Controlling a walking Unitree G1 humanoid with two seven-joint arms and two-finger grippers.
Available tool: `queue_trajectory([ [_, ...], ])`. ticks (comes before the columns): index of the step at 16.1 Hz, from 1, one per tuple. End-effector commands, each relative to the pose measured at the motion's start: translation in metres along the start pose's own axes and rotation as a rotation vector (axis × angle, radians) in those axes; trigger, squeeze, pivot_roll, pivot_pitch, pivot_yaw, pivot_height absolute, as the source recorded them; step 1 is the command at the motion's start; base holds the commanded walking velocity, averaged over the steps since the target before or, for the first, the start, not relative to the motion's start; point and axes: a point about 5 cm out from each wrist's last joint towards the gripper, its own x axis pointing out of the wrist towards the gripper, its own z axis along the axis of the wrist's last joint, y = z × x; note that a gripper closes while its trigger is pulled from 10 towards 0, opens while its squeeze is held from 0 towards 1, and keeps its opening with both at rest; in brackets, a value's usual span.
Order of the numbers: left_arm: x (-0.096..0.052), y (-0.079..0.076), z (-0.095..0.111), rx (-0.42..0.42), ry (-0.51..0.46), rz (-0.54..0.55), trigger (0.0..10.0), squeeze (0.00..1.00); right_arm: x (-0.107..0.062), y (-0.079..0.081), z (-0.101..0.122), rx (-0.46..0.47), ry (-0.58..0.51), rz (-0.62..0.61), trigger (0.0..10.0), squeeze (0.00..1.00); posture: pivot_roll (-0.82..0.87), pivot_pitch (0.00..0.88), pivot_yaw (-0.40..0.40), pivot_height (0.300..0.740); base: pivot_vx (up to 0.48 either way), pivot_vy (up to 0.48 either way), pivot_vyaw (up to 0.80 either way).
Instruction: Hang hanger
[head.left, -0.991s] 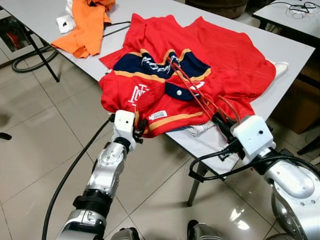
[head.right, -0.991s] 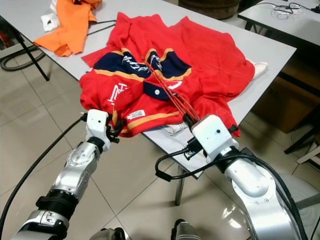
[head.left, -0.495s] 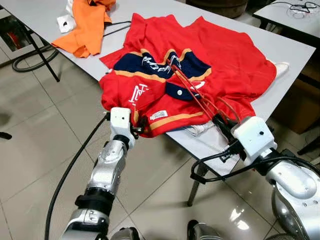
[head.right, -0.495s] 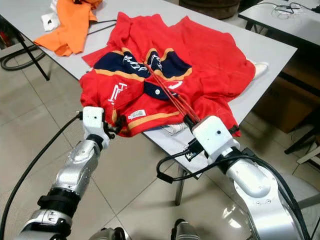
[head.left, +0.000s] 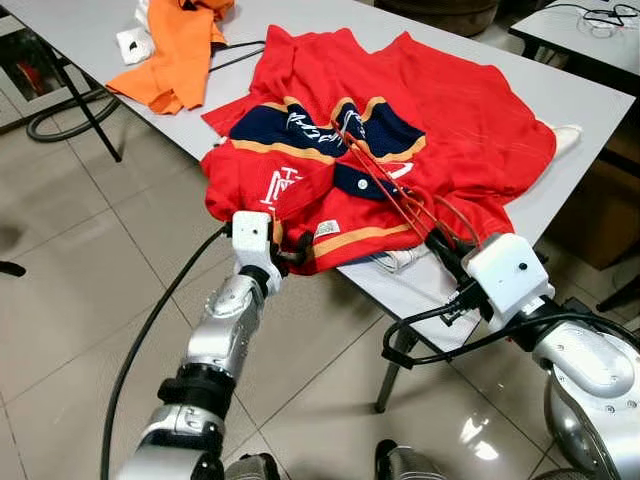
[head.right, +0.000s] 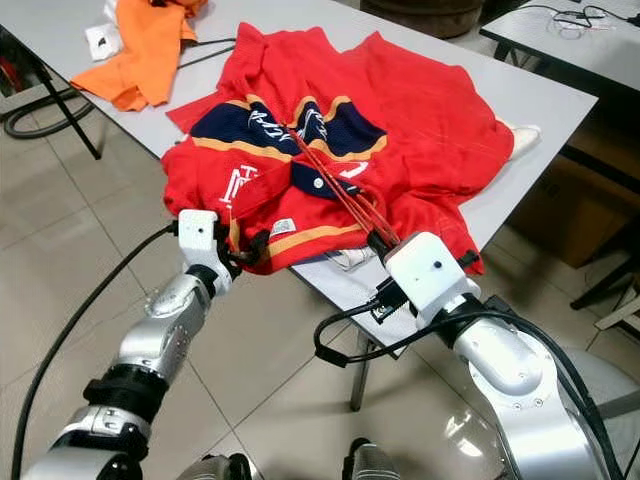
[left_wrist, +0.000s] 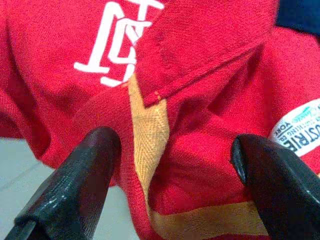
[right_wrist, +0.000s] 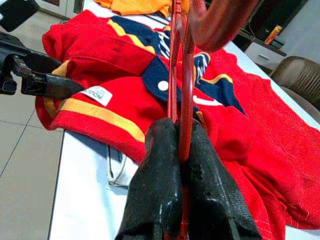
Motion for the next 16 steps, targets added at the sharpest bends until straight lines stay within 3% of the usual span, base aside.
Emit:
queue_trajectory([
  [1,-0.001,-0.003,-0.013,0.042,0.068,-0.025,10.0,0.0,-0.002,-0.003,0.008,-0.023,-0.035,-0.01,10.0,0.0,-0.19,0.155,0.074,0.74,0.0,0.0,0.0],
  [4,-0.001,0.003,-0.014,0.051,0.082,0.006,10.0,0.0,-0.002,-0.002,0.009,-0.023,-0.036,-0.008,10.0,0.0,-0.19,0.153,0.081,0.74,0.0,0.0,0.0],
  [5,-0.001,0.006,-0.012,0.047,0.076,0.012,0.0,0.0,-0.002,-0.002,0.008,-0.022,-0.036,-0.011,10.0,0.0,-0.18,0.154,0.081,0.74,0.0,0.0,0.0],
  [12,-0.008,0.008,-0.012,0.071,0.066,0.006,0.0,0.0,-0.002,-0.004,0.005,-0.024,-0.014,-0.027,10.0,0.0,-0.18,0.134,0.093,0.74,0.0,0.0,0.0],
  [14,-0.011,0.013,-0.01,0.105,0.063,0.032,10.0,0.0,-0.003,-0.005,0.004,-0.026,-0.013,-0.034,10.0,0.0,-0.18,0.127,0.095,0.74,0.0,0.0,0.0],
  [16,-0.019,0.017,-0.01,0.136,0.062,0.033,10.0,0.0,-0.004,-0.007,0.005,-0.019,-0.022,-0.069,10.0,0.0,-0.18,0.122,0.097,0.74,0.0,0.0,0.0],
])
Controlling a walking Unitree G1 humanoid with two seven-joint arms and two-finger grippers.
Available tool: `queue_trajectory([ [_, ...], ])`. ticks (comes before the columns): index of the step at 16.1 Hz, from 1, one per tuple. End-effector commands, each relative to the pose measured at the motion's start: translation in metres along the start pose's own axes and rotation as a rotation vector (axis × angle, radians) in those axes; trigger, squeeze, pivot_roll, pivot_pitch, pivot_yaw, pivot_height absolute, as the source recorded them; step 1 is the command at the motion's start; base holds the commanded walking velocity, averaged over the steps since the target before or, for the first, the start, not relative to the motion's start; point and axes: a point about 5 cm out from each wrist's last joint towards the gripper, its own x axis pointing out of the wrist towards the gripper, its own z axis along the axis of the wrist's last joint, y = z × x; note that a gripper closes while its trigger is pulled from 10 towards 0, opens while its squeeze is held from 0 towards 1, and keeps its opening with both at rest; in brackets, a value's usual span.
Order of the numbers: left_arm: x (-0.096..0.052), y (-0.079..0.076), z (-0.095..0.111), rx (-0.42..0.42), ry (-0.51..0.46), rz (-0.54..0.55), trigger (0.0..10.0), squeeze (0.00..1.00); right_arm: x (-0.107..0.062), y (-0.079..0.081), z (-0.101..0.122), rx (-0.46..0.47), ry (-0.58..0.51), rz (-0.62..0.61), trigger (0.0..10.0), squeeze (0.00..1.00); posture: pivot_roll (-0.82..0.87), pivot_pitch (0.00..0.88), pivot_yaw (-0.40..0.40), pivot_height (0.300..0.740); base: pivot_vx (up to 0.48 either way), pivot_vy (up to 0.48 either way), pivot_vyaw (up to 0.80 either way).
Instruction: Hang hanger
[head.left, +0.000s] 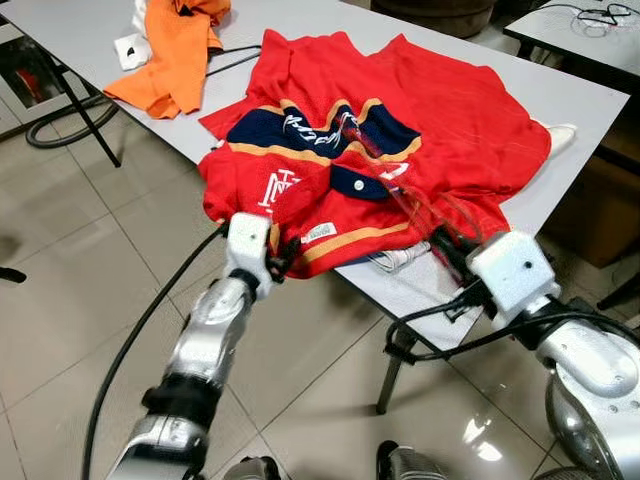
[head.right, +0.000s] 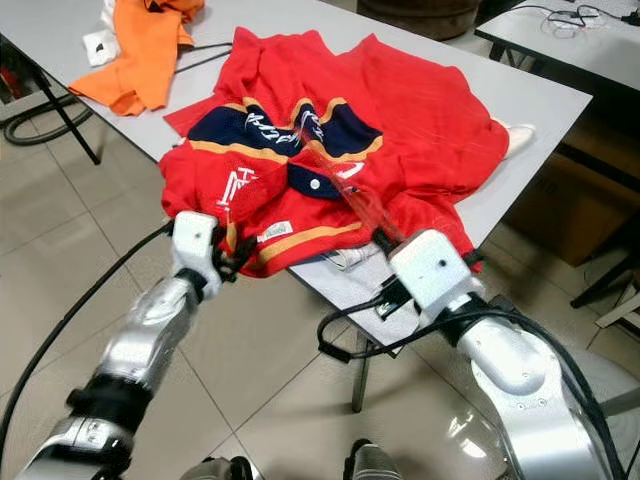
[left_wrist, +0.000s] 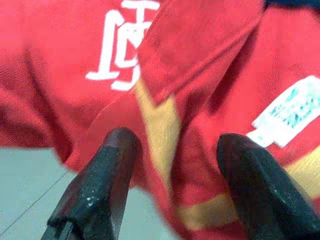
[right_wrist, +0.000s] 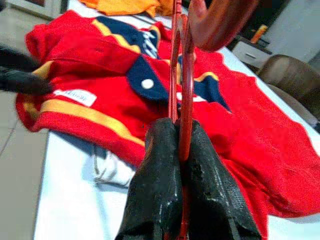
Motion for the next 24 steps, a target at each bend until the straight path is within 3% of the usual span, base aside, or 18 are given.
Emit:
queue_trajectory([
  [1,-0.004,0.003,-0.006,0.031,0.033,0.004,10.0,0.0,-0.001,-0.002,0.006,-0.013,-0.03,-0.029,10.0,0.0,-0.18,0.122,0.097,0.74,0.0,0.0,0.0],
  [8,-0.004,0.006,-0.001,0.044,0.03,0.028,10.0,0.0,0.004,-0.024,0.016,-0.002,-0.082,-0.156,10.0,0.0,-0.16,0.13,0.086,0.74,0.0,0.0,0.0],
  [17,-0.006,-0.001,0.006,0.051,-0.019,-0.047,10.0,0.0,0.001,-0.025,0.013,-0.017,-0.06,-0.149,10.0,0.0,-0.17,0.135,0.092,0.74,0.0,0.0,0.0],
  [21,-0.004,0.003,0.008,0.04,-0.022,-0.021,10.0,0.0,0.002,-0.025,0.013,-0.018,-0.059,-0.146,10.0,0.0,-0.17,0.135,0.088,0.74,0.0,0.0,0.0],
  [24,0.0,-0.004,0.015,0.03,-0.046,-0.058,10.0,0.0,0.004,-0.026,0.014,-0.021,-0.059,-0.139,10.0,0.0,-0.17,0.143,0.087,0.74,0.0,0.0,0.0],
])
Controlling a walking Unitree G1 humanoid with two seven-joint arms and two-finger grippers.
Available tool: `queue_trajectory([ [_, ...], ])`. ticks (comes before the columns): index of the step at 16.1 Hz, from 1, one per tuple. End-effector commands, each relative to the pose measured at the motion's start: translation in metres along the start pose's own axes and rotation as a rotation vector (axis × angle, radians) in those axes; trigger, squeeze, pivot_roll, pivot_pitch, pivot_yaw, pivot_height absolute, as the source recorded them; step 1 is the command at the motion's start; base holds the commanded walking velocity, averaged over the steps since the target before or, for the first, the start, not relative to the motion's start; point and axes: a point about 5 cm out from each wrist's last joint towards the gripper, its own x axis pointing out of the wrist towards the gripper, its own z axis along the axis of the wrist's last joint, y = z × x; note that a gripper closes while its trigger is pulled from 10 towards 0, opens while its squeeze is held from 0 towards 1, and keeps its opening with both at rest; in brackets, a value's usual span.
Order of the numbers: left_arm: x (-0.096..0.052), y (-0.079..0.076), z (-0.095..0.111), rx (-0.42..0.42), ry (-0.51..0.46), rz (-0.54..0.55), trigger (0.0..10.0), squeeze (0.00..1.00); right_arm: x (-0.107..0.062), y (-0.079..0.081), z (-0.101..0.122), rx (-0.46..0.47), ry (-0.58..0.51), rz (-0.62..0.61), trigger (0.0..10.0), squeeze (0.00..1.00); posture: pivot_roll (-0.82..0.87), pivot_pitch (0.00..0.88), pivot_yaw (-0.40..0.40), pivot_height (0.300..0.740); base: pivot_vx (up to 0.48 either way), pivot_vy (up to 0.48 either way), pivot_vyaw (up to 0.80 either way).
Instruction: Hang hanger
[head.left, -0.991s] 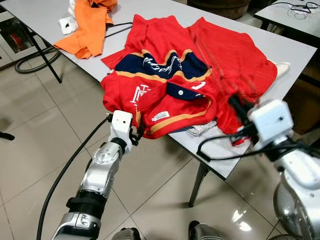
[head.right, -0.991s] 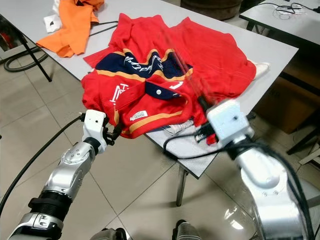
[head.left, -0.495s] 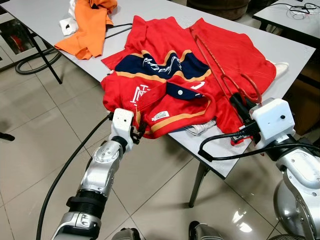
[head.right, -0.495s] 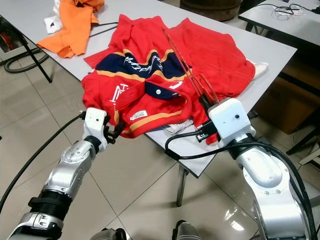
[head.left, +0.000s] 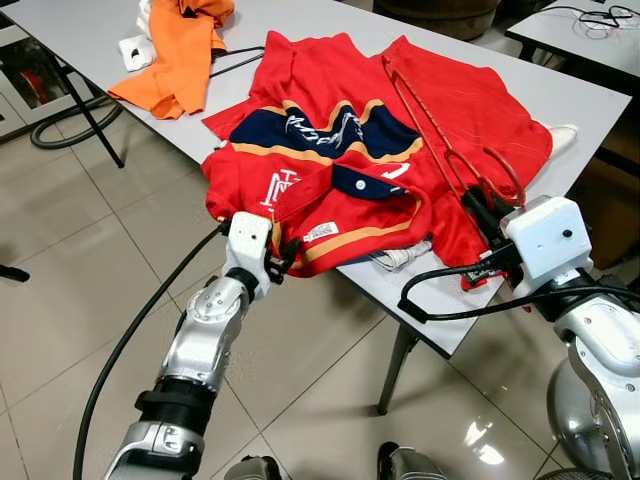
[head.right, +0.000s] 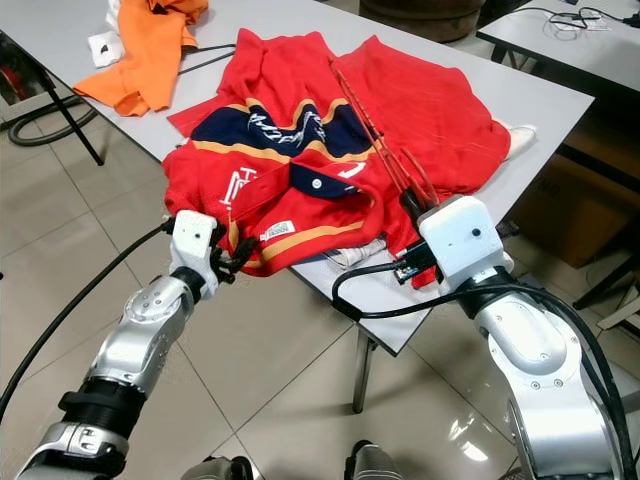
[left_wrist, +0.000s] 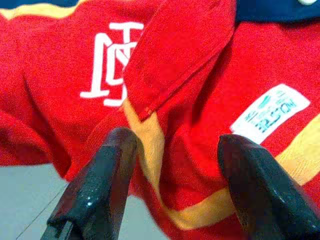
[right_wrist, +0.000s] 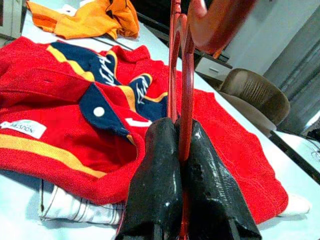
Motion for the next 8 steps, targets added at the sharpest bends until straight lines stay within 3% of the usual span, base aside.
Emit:
queue_trajectory([
  [1,-0.0003,0.0015,-0.0012,-0.01,0.006,0.001,10.0,0.0,-0.0004,-0.0014,-0.0005,-0.012,0.009,0.003,10.0,0.0,-0.18,0.142,0.091,0.74,0.0,0.0,0.0],
  [8,0.0037,0.0084,0.0007,-0.017,0.004,0.042,10.0,0.0,-0.0035,-0.006,-0.001,-0.029,0.024,0.002,10.0,0.0,-0.19,0.152,0.092,0.74,0.0,0.0,0.0],
])
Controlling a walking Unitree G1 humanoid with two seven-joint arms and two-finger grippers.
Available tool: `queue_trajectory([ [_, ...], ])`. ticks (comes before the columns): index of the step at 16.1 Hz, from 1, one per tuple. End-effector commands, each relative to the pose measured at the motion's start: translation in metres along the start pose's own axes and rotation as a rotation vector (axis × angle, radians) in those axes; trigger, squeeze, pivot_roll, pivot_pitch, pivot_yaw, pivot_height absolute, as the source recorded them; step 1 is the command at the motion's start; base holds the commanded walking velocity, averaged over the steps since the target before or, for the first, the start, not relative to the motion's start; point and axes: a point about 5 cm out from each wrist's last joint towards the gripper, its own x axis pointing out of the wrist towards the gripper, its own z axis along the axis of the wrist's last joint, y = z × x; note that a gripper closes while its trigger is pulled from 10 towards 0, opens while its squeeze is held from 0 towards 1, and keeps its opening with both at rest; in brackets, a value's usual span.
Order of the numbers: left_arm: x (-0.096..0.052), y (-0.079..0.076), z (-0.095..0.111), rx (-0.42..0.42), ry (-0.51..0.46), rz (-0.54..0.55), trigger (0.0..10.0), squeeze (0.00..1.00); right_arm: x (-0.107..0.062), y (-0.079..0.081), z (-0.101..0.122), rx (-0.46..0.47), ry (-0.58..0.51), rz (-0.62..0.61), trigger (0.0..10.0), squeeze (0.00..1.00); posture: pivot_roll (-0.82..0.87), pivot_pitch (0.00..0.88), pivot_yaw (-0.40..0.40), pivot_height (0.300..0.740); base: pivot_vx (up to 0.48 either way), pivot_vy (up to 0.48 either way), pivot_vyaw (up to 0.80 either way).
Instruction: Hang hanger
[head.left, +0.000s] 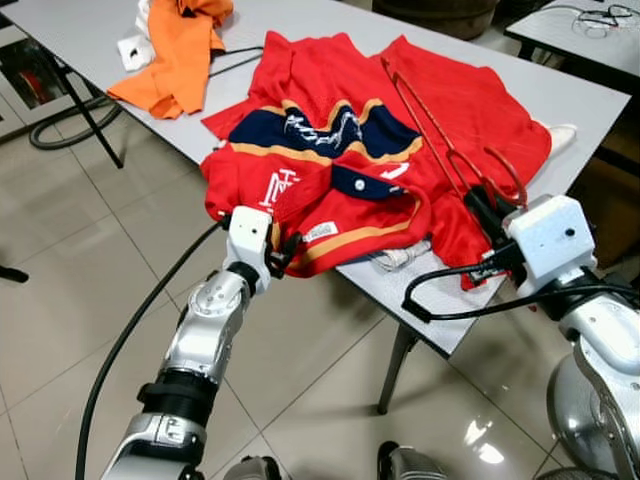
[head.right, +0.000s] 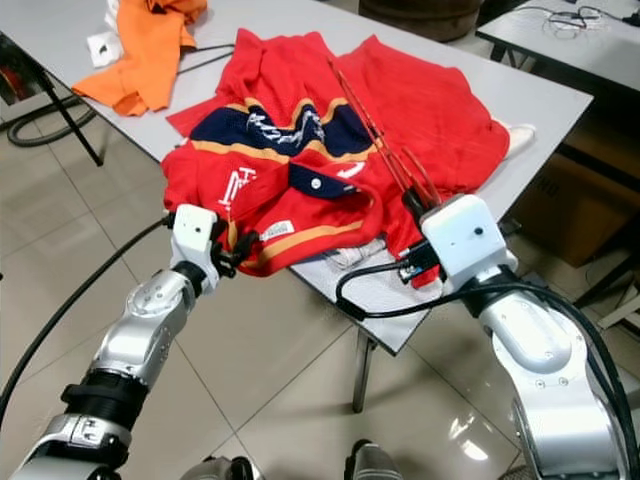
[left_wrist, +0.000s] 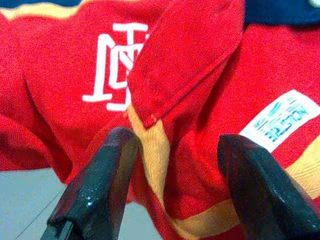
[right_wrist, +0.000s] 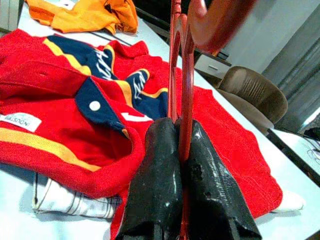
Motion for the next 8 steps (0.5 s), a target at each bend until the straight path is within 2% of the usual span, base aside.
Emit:
queue_trajectory([
  [1,0.0001,0.0041,0.0004,-0.01,-0.005,0.017,10.0,0.0,-0.0022,-0.0029,0.0,-0.013,0.009,-0.002,10.0,0.0,-0.19,0.152,0.092,0.74,0.0,0.0,0.0],
  [5,0.0006,0.003,-0.0012,-0.039,-0.003,0.032,10.0,0.0,-0.0015,-0.003,0.0,-0.011,0.011,0.015,10.0,0.0,-0.19,0.147,0.079,0.74,0.0,0.0,0.0],
  [7,0.0009,0.0054,-0.0035,-0.092,-0.002,0.048,10.0,0.0,0.0003,0.0001,0.0006,-0.003,0.005,0.02,10.0,0.0,-0.18,0.148,0.08,0.74,0.0,0.0,0.0],
  [8,0.0019,0.0061,-0.0013,-0.109,-0.016,0.041,10.0,1.0,0.0001,0.0018,0.0006,0.002,0.005,0.024,10.0,0.0,-0.18,0.151,0.078,0.74,0.0,0.0,0.0],
])
